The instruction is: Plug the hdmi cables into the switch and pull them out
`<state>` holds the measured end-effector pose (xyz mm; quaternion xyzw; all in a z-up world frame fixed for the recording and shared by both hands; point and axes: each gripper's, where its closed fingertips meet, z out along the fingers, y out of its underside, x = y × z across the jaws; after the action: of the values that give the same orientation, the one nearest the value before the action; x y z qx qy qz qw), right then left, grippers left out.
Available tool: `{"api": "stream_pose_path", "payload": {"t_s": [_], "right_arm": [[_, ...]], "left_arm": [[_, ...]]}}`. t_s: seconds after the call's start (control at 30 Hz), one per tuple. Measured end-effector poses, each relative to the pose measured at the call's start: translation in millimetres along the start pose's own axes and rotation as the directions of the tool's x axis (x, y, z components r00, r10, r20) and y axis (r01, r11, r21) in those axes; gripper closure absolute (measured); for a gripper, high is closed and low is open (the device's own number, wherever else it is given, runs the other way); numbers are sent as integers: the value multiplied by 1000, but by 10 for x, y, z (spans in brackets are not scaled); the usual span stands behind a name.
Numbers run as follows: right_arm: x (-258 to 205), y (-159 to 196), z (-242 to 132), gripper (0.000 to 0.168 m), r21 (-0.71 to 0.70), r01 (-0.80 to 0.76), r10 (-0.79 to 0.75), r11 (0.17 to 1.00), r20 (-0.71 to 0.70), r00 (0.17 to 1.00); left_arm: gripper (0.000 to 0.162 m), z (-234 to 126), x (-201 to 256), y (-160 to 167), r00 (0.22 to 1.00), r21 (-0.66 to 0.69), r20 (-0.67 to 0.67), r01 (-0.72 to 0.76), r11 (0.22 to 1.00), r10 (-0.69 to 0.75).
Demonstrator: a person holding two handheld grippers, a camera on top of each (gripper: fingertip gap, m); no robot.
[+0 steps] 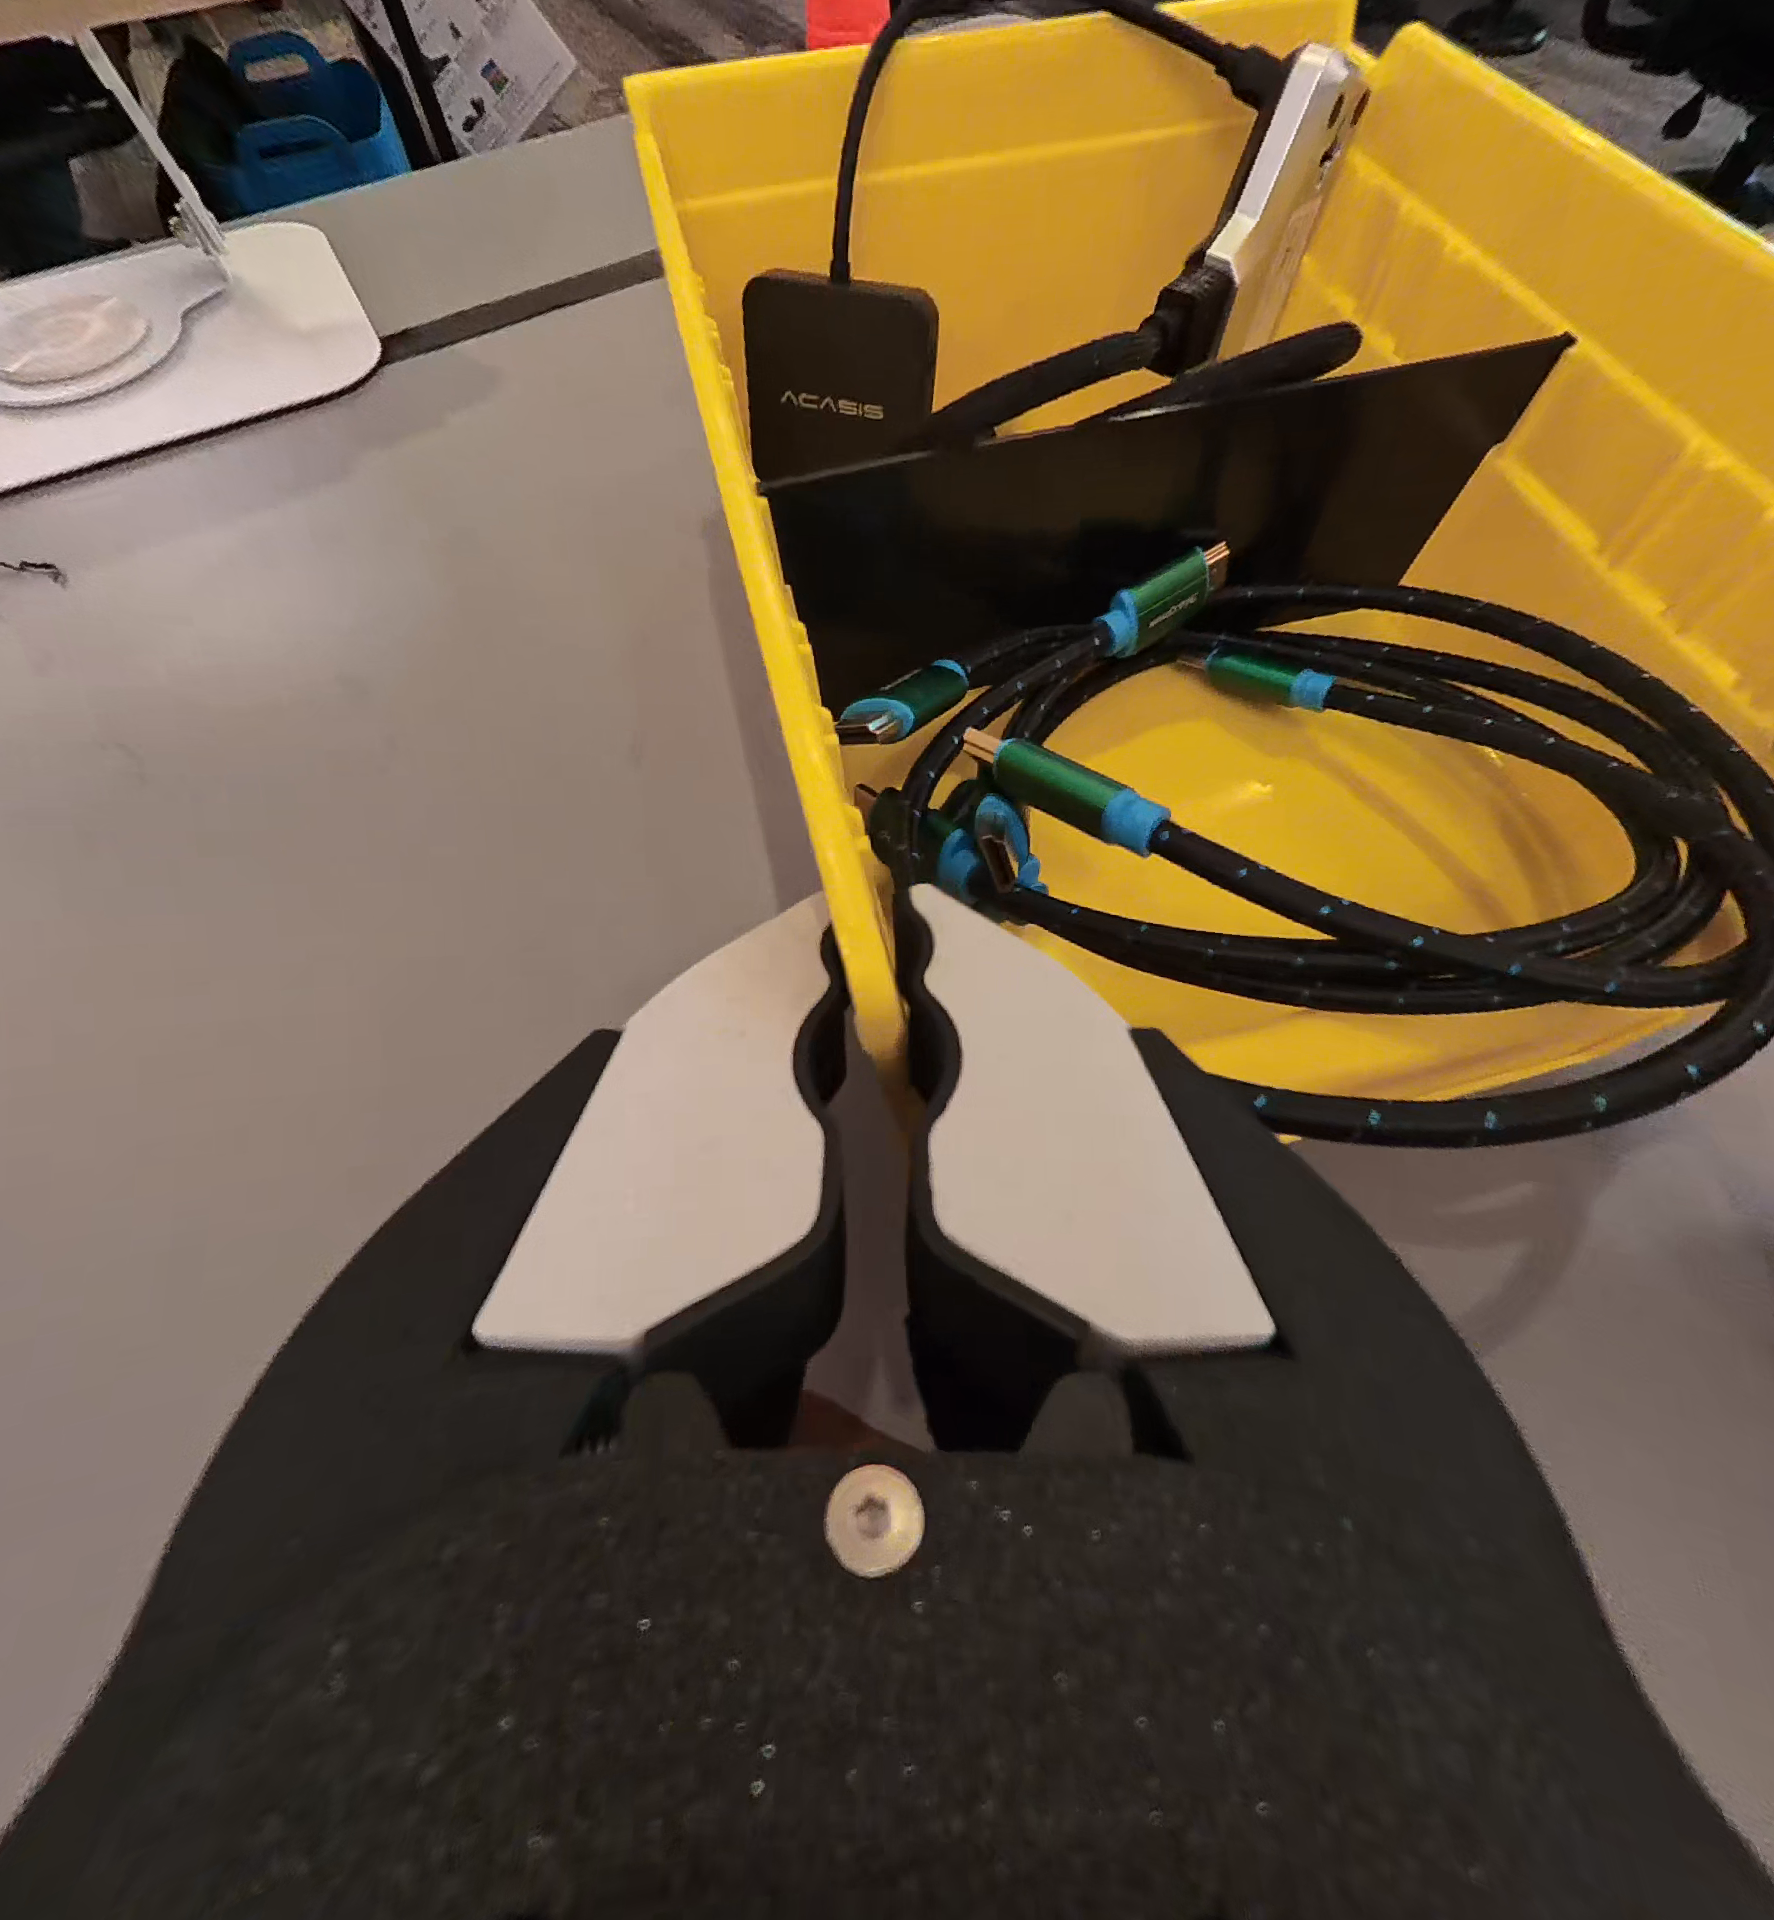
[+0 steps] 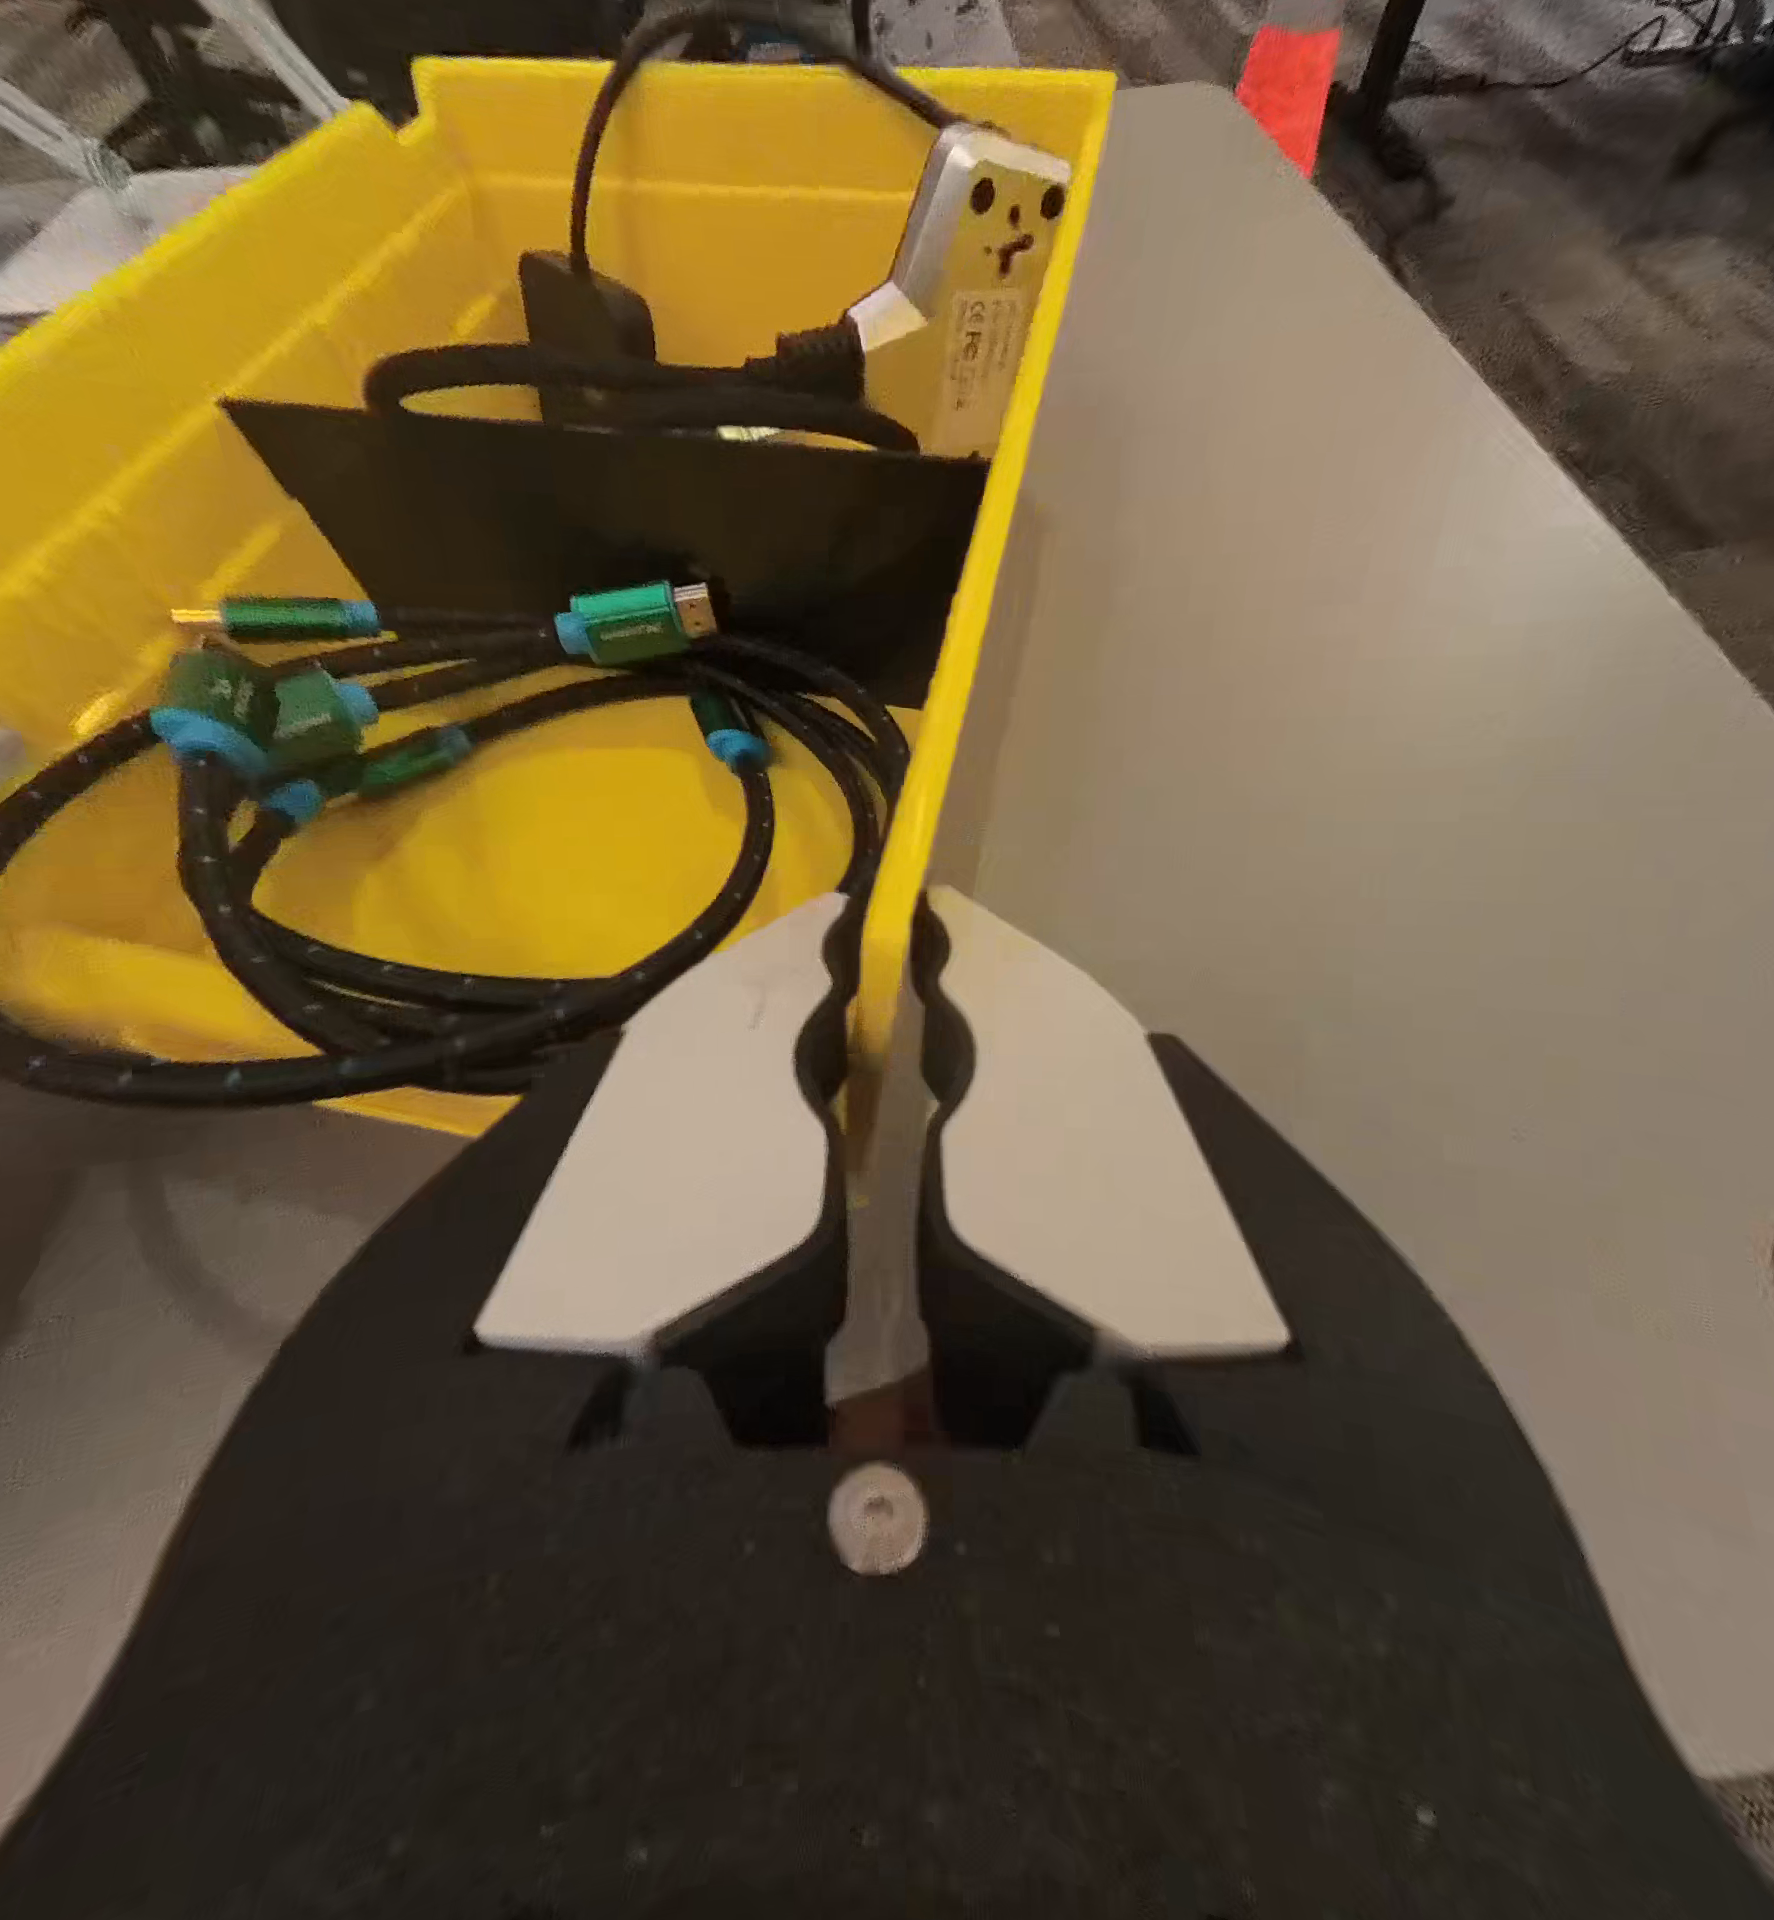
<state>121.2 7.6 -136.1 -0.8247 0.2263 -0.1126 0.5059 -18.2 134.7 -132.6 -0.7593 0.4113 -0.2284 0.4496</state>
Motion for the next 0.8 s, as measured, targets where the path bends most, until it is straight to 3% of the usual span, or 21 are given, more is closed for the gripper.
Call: {"api": "stream_pose_path", "payload": {"t_s": [0.1,0.2,0.4,0.57,0.7,0.8], "right_arm": [[-81,-111,8,165,45,70,-68,997,-40,997],[-420,-193,29,165,77,85,-86,993,9,996],[-1621,-380,212,165,107,141,-157,984,159,975],[-2572,-308,364,165,102,167,-188,981,240,953],[-2767,-141,435,164,116,172,-196,978,243,950],[-2743,-135,426,163,99,168,-189,981,282,941]], "left_arm": [[156,-107,-115,30,999,7,32,22,1000,-22],[157,-302,-442,89,996,13,80,50,999,-51],[157,-936,-1511,283,957,25,268,105,994,-108],[157,-1269,-2272,622,923,-3,348,174,985,-162],[155,-1282,-2397,781,939,-37,328,118,992,-100],[143,-1500,-2222,714,968,19,206,139,990,-140]]}}
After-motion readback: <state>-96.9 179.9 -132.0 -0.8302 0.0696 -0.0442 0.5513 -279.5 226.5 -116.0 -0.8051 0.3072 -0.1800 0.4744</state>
